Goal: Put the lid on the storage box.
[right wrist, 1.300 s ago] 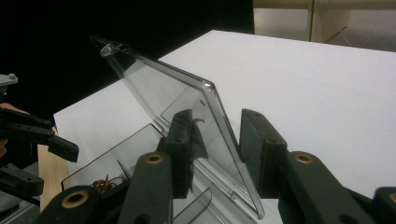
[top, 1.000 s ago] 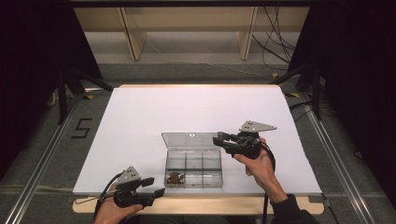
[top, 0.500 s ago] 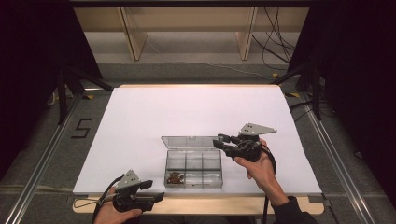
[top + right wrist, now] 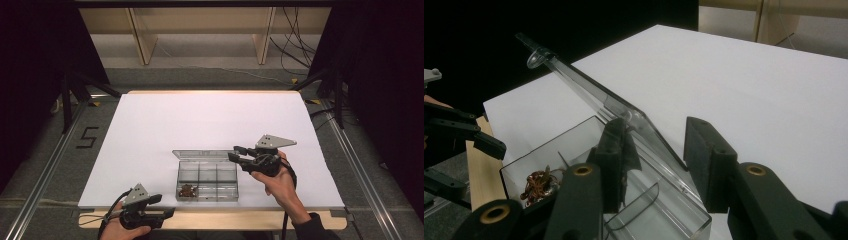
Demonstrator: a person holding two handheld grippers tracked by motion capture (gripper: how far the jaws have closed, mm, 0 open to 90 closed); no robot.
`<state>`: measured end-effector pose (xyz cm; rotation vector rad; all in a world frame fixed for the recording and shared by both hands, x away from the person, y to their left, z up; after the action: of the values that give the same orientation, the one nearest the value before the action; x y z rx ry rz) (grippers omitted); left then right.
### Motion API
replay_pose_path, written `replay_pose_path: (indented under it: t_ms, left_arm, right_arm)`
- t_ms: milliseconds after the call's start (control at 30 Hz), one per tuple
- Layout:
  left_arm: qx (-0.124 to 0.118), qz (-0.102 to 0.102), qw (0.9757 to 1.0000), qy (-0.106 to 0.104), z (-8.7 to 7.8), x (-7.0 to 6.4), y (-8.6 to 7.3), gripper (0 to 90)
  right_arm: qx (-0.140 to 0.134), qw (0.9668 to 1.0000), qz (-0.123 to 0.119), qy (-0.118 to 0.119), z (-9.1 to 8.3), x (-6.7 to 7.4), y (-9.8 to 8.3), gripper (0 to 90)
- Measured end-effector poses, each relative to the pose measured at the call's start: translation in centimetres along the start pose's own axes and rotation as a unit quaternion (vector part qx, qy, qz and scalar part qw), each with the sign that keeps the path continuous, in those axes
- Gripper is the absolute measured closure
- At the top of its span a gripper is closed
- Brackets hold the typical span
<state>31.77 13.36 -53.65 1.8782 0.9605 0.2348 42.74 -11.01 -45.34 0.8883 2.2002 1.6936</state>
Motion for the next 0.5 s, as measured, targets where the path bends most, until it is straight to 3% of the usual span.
replay_pose_path:
  t_ms: [100, 167, 200, 233, 267, 333, 433, 467, 500]
  left_arm:
    - [0.005, 0.005, 1.0, -0.001, -0.11, 0.01, -0.1, 30.1]
    - [0.006, -0.005, 1.0, 0.001, -0.13, -0.12, -0.17, 30.1]
    - [0.004, 0.001, 1.0, 0.0, -0.13, -0.06, -0.13, 30.1]
    - [0.008, 0.006, 1.0, 0.001, -0.18, 0.04, -0.18, 30.1]
    - [-0.002, -0.007, 1.0, -0.002, -0.06, -0.24, -0.09, 30.1]
    - [-0.001, -0.009, 1.0, -0.002, -0.09, -0.27, -0.15, 30.1]
    - [0.0, -0.01, 0.9999, -0.001, -0.16, -0.3, -0.14, 30.1]
    - [-0.001, -0.003, 1.0, -0.002, -0.17, -0.26, -0.14, 30.0]
    - [0.0, -0.001, 1.0, -0.002, -0.2, -0.24, -0.17, 30.1]
  right_arm:
    - [0.001, 1.0, 0.009, 0.001, -0.08, 0.24, -0.11, 62.1]
    - [0.0, 1.0, 0.001, -0.002, -0.16, 0.18, -0.09, 62.0]
    - [0.0, 0.9999, 0.013, -0.001, -0.14, 0.44, -0.17, 61.9]
    - [-0.003, 1.0, -0.006, -0.002, -0.13, 0.18, -0.08, 61.8]
    - [-0.002, 1.0, -0.005, -0.002, -0.16, 0.21, -0.1, 61.8]
    - [0.005, 1.0, 0.006, -0.004, -0.29, 0.43, -0.28, 61.7]
    - [0.004, 1.0, -0.007, -0.001, -0.33, 0.46, -0.26, 61.5]
    - [0.004, 1.0, -0.006, -0.004, -0.37, 0.45, -0.25, 61.5]
    - [0.001, 0.9999, 0.01, -0.003, -0.43, 0.67, -0.26, 61.5]
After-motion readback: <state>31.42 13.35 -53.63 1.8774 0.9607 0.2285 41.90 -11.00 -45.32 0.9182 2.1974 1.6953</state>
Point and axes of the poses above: each handheld gripper's, and its own axes: z roughly forward along the jaws, y roughly out of its top, x roughly to its left, the point moved 9 cm from there along z, roughly forward along the jaws, and after that the axes turned 5 degrees about -x, right-handed, at the moved point
